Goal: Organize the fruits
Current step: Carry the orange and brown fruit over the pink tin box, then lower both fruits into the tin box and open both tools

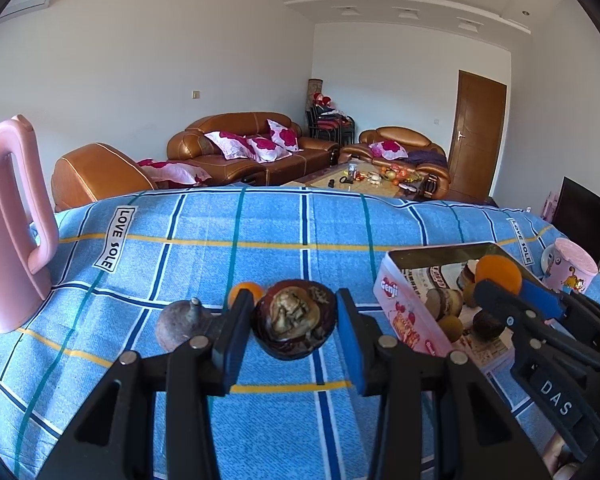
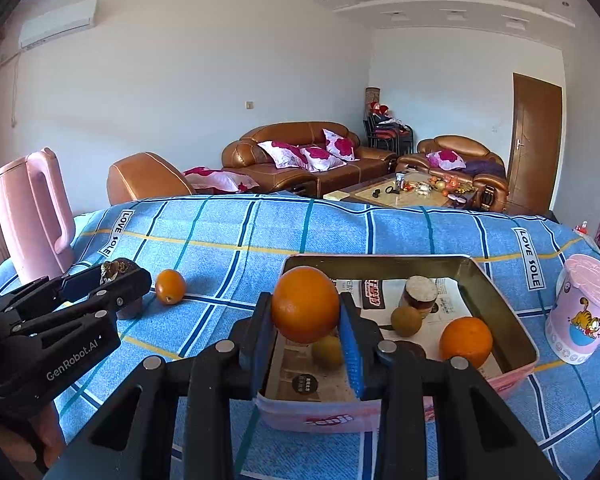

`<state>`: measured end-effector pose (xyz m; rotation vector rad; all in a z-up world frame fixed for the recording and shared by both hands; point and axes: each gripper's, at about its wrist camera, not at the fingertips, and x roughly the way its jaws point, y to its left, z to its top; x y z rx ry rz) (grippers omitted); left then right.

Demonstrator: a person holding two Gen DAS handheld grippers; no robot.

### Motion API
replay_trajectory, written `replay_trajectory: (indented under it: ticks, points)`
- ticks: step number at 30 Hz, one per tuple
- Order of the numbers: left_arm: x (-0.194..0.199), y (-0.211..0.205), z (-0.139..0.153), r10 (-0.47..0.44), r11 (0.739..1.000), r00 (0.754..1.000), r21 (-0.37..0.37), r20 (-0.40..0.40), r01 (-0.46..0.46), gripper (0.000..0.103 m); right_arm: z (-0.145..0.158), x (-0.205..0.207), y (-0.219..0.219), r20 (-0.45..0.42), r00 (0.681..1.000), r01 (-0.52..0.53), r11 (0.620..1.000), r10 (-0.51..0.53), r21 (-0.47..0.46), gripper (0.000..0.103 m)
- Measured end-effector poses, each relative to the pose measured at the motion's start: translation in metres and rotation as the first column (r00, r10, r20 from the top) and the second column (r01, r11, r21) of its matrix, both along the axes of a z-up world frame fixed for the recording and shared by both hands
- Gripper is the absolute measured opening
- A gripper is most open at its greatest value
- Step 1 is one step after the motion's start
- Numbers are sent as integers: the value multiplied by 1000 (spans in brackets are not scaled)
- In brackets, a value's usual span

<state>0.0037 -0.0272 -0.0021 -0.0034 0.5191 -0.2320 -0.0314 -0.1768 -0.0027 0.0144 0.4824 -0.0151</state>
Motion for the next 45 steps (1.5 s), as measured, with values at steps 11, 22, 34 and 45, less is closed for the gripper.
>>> replay_trajectory:
  ticks: [11,22,34,45]
  points:
    - [-1,-39,1,-43,999,999,6,5,43,44,0,4,-38,-1,997,82,996,-82,-35,34]
    - [0,-80,2,-82,996,996,24,20,81,44,2,5,-71,9,991,133,989,-132,-71,34]
    - [14,-132,-2,-101,993,995,65,-21,102,44,2,10,-109,-6,980,196,977,-197,-80,34]
    - [33,-144,-11,-97,992,989,71,-115,105,44,-2,21,-116,-59,981,179,981,-183,-69,35]
